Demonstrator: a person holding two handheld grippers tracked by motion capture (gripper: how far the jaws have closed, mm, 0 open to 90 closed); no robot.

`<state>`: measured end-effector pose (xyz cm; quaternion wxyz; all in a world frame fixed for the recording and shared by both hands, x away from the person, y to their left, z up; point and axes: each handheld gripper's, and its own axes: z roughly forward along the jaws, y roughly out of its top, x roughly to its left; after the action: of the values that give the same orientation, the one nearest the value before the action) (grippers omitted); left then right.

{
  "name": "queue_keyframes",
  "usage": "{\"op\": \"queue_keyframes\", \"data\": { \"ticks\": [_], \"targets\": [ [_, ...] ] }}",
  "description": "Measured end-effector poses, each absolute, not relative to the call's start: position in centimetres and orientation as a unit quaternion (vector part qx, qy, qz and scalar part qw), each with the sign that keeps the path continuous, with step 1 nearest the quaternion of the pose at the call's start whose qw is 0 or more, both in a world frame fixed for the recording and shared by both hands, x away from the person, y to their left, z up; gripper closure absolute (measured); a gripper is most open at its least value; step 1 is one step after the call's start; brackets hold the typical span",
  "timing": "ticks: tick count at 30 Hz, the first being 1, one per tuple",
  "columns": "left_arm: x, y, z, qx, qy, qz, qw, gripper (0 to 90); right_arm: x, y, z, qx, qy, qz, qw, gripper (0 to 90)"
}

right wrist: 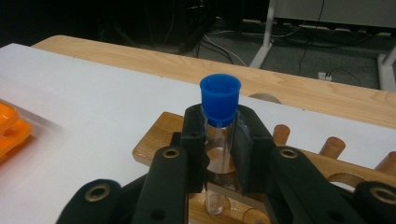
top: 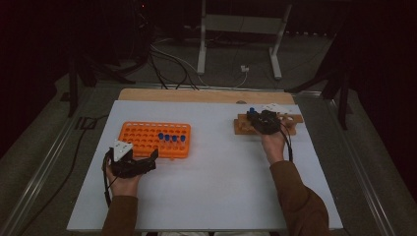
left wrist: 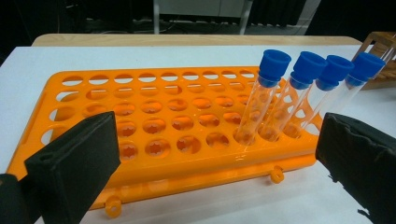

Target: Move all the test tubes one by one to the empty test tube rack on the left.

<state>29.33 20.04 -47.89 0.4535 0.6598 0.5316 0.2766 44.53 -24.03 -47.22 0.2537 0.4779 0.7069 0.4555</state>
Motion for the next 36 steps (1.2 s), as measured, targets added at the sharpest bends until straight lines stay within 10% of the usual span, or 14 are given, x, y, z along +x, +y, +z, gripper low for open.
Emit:
{"op": "queue_keyframes", "data": {
  "ticks": [36],
  "targets": [
    [29.4, 19.6, -48.0, 0.668, 0.524, 0.272, 0.452, 0.7, 43.0, -25.6, -42.1, 0.451, 0.695, 0.491, 0.268, 77.2]
  ]
}}
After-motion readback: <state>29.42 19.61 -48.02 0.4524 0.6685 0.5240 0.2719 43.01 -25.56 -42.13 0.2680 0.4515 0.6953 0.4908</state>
